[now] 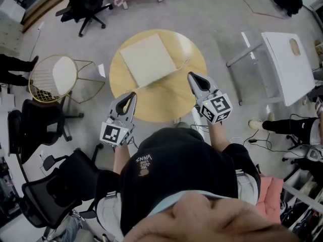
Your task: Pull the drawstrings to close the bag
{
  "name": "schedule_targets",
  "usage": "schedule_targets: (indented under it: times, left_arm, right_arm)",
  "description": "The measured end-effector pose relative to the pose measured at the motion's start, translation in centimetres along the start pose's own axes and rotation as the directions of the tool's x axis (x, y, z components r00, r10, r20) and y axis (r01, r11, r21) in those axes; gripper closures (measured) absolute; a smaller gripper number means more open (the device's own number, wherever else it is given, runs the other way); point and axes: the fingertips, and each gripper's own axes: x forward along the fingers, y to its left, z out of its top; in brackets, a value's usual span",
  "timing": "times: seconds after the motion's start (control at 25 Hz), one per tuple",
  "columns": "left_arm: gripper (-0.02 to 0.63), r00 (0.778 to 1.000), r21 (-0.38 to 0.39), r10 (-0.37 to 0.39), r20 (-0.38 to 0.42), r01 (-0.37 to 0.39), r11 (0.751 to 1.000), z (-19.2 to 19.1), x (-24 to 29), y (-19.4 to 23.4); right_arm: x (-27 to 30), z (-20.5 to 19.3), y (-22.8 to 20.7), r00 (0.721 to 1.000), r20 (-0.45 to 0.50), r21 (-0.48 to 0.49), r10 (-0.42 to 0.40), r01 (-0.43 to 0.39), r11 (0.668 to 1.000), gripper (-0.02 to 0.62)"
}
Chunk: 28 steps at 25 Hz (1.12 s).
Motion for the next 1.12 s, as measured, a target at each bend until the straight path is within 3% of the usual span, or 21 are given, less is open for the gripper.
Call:
schedule_targets:
  times: [0.32, 0.68, 0.88, 1.12]
  left_arm:
    - [0.594, 0.993, -0.015, 0.117, -0.012, -0.117, 0.993, -1.3, 2.8, 0.9]
    - [0.594, 0.964, -0.013, 0.262, -0.041, -0.263, 0.965, -2.7, 3.9, 1.7]
    - [0.594, 0.953, -0.059, 0.290, -0.090, -0.296, 0.954, -4.3, 3.6, 2.1]
    - [0.594, 0.956, -0.057, 0.278, -0.089, -0.284, 0.957, -6.4, 3.6, 4.2]
  right_arm:
    - [2.7, -1.0, -4.1, 0.995, -0.046, -0.018, 0.087, -0.088, 0.996, 0.597]
    - [4.1, -2.5, -7.2, 0.978, -0.082, -0.039, 0.190, -0.194, 0.980, 0.597]
    - [5.4, -4.0, -7.3, 0.970, -0.110, -0.038, 0.216, -0.221, 0.974, 0.597]
    - [7.3, -5.5, -7.6, 0.969, -0.138, -0.036, 0.205, -0.212, 0.977, 0.597]
